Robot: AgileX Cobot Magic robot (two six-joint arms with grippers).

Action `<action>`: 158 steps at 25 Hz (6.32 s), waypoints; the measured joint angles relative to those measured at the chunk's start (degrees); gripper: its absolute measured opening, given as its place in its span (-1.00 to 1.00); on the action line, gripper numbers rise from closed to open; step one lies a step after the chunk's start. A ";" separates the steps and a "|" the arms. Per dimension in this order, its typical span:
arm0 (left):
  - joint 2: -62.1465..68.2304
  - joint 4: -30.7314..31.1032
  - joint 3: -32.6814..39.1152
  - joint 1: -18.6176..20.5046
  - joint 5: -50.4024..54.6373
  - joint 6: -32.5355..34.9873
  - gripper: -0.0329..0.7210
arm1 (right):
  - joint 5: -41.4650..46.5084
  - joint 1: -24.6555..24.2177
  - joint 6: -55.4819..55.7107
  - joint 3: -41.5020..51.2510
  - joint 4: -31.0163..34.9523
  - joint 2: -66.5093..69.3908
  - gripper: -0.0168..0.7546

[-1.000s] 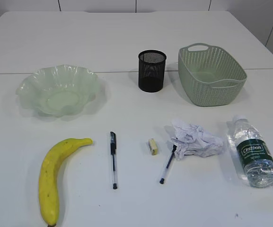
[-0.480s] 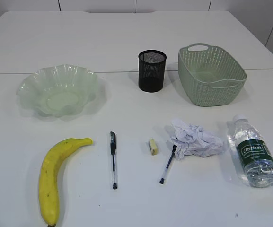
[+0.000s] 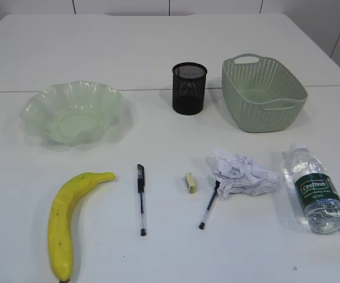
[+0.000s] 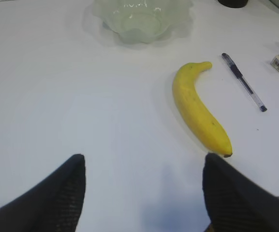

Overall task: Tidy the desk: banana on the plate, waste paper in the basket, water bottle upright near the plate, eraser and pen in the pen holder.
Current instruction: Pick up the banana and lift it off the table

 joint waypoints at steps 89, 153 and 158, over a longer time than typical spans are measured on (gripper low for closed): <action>58.12 -13.01 -31.61 0.00 -3.93 7.23 0.43 | -0.62 -0.08 -0.51 -19.92 1.28 44.31 0.48; 107.87 -16.05 -34.97 -10.37 -10.46 17.58 0.45 | -4.87 -0.08 -0.51 -20.72 11.35 61.46 0.48; 107.87 -14.45 -35.06 -10.37 -11.68 17.58 0.44 | -4.97 -0.08 -0.51 -20.72 11.45 61.46 0.48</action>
